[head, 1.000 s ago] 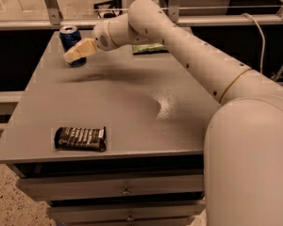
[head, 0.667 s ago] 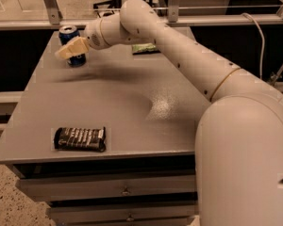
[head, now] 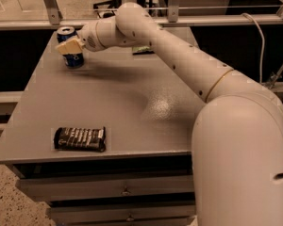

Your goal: Pick pepsi can

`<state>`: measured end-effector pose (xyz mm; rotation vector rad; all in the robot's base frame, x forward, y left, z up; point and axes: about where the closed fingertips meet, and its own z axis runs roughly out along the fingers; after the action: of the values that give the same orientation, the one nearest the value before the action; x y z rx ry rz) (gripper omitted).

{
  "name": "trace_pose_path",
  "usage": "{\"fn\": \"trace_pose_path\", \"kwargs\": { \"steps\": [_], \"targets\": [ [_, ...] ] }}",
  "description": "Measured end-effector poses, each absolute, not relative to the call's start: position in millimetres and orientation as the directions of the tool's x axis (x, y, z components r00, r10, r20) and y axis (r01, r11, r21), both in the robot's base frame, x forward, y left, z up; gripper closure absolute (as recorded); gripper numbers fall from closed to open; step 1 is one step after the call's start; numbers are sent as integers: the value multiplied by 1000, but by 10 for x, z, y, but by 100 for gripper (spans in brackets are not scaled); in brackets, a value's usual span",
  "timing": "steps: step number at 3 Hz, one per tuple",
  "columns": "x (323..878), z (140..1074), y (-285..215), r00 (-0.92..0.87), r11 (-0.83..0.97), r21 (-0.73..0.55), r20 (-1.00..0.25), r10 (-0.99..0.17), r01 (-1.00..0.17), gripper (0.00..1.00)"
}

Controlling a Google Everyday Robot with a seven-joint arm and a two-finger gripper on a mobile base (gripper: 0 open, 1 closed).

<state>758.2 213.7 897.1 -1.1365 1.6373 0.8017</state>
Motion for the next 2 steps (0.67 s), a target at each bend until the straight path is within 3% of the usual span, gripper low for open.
{"fn": "trace_pose_path", "kwargs": {
  "steps": [2],
  "targets": [
    [7448, 9364, 1850, -84, 361, -3, -970, -227, -933, 98]
  ]
}}
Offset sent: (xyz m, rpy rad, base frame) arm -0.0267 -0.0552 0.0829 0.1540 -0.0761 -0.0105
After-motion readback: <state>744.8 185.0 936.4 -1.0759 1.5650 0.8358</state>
